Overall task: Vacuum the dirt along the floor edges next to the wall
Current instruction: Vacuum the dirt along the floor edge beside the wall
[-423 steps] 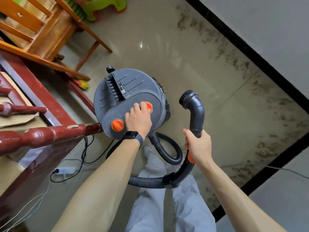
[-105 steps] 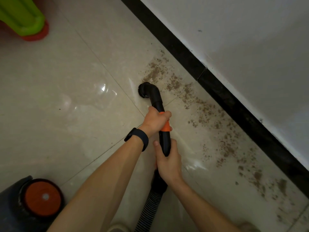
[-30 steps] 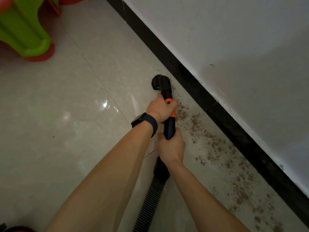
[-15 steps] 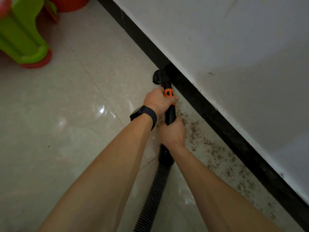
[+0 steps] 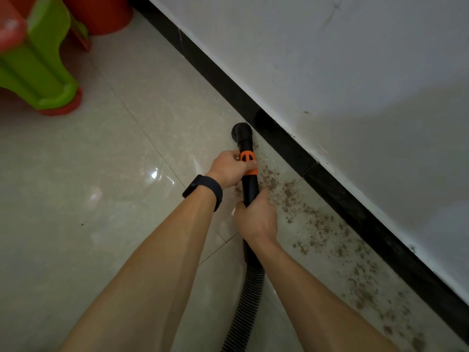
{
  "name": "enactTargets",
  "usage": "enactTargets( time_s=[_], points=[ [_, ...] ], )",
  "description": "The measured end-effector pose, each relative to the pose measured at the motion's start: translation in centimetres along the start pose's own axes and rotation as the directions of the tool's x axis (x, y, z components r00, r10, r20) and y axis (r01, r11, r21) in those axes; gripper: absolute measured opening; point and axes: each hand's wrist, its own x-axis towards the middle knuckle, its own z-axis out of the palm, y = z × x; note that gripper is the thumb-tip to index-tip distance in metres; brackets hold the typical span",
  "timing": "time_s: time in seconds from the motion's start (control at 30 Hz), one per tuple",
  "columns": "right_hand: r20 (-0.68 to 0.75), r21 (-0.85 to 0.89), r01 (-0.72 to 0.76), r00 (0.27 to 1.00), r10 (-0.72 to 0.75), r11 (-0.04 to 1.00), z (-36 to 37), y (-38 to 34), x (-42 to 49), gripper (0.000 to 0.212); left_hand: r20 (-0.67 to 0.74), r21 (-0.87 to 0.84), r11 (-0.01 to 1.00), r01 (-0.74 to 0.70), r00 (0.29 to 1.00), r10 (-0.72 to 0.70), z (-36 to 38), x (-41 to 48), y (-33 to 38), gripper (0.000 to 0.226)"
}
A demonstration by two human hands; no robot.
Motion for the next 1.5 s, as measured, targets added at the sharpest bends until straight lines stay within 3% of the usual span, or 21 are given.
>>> enactTargets(
  time_s=[0.2, 0.4, 0.5, 0.77, 0.9, 1.1, 1.3, 1.5],
  points=[
    [0.066, 0.001, 0.000, 0.998, 0.000, 1.000, -0.2, 1.4, -2.8, 0.029, -0.002, -0.045, 0.998, 0.036, 0.999, -0.036, 0.0, -3.5, -0.8, 0.045],
    [0.095, 0.013, 0.000, 0.995, -0.001, 1.000, 0.8, 3.0, -6.3, 0.031, 0.015, -0.072, 0.994, 0.083, 0.997, -0.082, 0.0, -7.2, -2.7, 0.025],
    [0.123, 0.056, -0.014, 0.992, 0.007, 0.998, 1.2, 4.1, -8.5, 0.024, 0.017, -0.090, 0.991, 0.098, 0.995, -0.097, 0.1, -9.2, -3.8, 0.029],
    [0.227, 0.313, -0.143, 0.971, 0.072, 0.939, 2.3, 8.3, -15.5, 0.020, 0.091, -0.009, 0.991, 0.136, 0.987, -0.134, 0.9, -14.9, -6.9, 0.056],
    [0.299, 0.424, -0.212, 0.951, 0.085, 0.880, 2.0, 9.3, -17.3, 0.019, 0.089, 0.059, 0.993, 0.104, 0.990, -0.109, 1.7, -16.4, -7.9, 0.051],
    [0.248, 0.361, -0.198, 0.962, 0.111, 0.911, 2.3, 10.7, -20.2, 0.016, 0.123, 0.038, 0.991, 0.125, 0.984, -0.129, 2.0, -18.7, -8.8, 0.033],
    [0.201, 0.329, -0.182, 0.972, 0.119, 0.927, 2.3, 12.4, -21.8, 0.017, 0.154, 0.058, 0.986, 0.158, 0.974, -0.165, 2.9, -19.7, -9.7, 0.056],
    [0.161, 0.372, -0.187, 0.978, 0.135, 0.909, 2.0, 12.5, -21.0, 0.016, 0.190, 0.105, 0.987, 0.125, 0.971, -0.143, 3.9, -18.6, -8.8, 0.044]
  ],
)
